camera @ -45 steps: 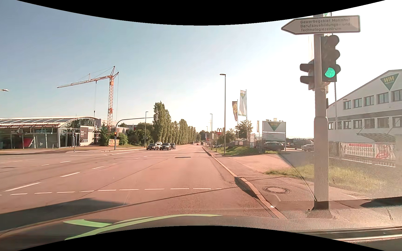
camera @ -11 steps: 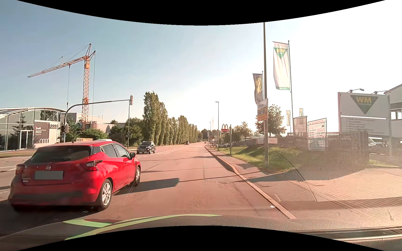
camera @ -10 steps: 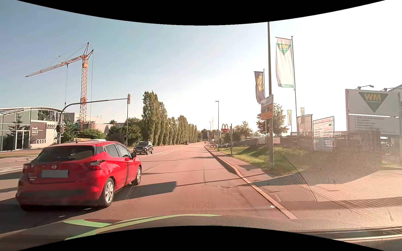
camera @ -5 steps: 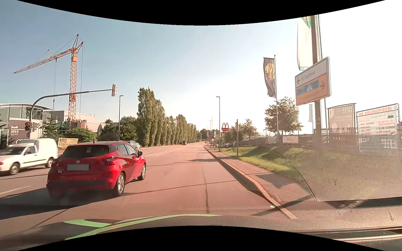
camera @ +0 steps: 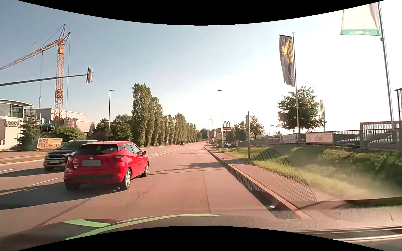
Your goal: Follow the waypoints while adhering to traffic rules and regulations
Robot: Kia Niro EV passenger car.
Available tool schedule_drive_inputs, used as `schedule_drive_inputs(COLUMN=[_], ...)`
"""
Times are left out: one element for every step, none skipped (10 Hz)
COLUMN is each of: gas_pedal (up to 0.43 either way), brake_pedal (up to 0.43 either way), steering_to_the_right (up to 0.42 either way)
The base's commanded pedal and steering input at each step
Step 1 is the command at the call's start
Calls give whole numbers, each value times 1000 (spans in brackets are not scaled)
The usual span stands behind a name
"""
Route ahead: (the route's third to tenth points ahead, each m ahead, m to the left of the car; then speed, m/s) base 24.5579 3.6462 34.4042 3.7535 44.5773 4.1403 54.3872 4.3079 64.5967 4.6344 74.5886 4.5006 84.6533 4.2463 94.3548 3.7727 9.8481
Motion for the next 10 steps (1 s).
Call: schedule_drive_inputs(gas_pedal=[228, 228, 228, 228, 228, 228, 228, 228, 228, 220], brake_pedal=[0, 0, 0, 0, 0, 0, 0, 0, 0, 0], steering_to_the_right=[0, 0, -1, -1, -3, -3, -3, -4, -4, -4])
